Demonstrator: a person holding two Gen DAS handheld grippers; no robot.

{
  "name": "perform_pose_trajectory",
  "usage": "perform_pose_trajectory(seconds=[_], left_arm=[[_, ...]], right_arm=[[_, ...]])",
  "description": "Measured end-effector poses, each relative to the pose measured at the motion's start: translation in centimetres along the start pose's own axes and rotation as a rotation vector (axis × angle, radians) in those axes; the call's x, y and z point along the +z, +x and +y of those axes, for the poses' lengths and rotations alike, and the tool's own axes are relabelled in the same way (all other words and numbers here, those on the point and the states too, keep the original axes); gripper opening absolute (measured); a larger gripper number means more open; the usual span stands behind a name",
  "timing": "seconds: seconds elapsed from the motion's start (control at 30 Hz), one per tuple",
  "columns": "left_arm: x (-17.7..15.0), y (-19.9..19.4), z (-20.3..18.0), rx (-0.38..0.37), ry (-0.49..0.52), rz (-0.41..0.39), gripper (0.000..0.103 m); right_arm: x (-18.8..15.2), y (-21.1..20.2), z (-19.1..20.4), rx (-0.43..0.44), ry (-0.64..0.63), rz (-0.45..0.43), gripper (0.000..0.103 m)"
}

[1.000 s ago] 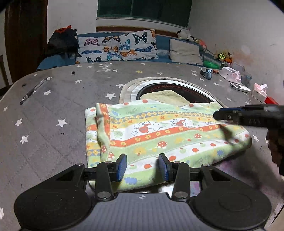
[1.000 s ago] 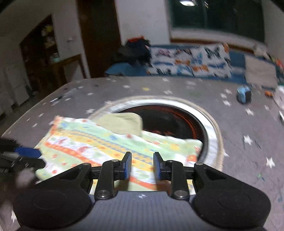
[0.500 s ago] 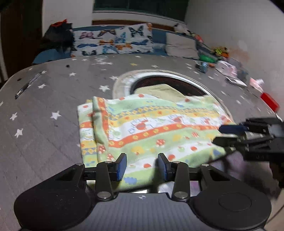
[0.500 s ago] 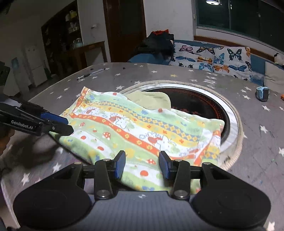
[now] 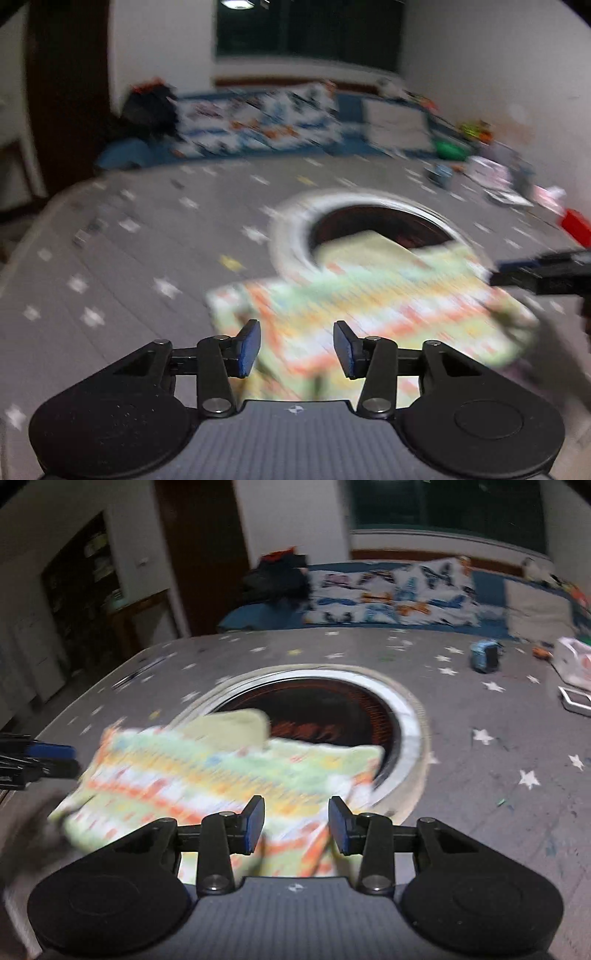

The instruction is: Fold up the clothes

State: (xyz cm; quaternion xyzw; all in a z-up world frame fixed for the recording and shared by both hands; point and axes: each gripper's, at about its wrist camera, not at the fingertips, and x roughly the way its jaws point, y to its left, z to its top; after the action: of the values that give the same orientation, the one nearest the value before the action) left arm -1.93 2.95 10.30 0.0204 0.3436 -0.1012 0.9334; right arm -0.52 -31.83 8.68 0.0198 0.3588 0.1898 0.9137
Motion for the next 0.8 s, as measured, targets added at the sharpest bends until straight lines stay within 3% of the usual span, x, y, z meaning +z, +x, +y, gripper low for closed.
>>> perform_pose_trajectory(seconds=[0.07,0.13,0.2,0.27,0.4,0.47,0.53,0.67,0.77,0.8], left_arm=[[0.8,1.0,0.9,0.066,-0.015,-0.013,0.052],[1.2,1.9,1.8,0.084,-0.033,-0.002,0.054],[1.2,2.9,2.6,0.053,-0.055,0.020,0.054],[1.2,3.6,2.8,0.038,-0.056,0.035,0.054],[1.1,4.6,2.5,0.026,-0.040,0.048,0.051],[1.1,4.7,2.5,0.013,-0.037,0.044,0.040],[1.1,4.7,2.2,0.000,-0.021,0.041,0.036],[0.9,4.9,1.5,-0.010,0.016,0.047,0.013],[0.9,4.6,1.1,-0.003,0.033,0.034,0.007],[1.0,4.2,0.9,0.000,0.038,0.020,0.007]], right_arm=[[0.3,1.1,-0.6,-0.017,0.013,0.013,0.039],[0.3,2.1,-1.1,-0.032,0.023,0.025,0.038],[0.1,2.7,-1.5,-0.018,0.045,0.039,0.035],[-0.2,3.0,-1.3,-0.023,0.045,0.041,0.023],[-0.4,3.3,-1.3,-0.054,0.050,0.028,0.014],[-0.2,3.5,-1.4,-0.071,0.057,0.033,0.015],[-0.1,3.7,-1.5,-0.060,0.063,0.039,0.017],[0.0,4.1,-1.4,-0.062,0.049,0.037,0.019],[0.0,3.9,-0.9,-0.070,0.028,0.018,0.005],[0.1,3.6,-0.8,-0.072,0.021,0.007,0.005]])
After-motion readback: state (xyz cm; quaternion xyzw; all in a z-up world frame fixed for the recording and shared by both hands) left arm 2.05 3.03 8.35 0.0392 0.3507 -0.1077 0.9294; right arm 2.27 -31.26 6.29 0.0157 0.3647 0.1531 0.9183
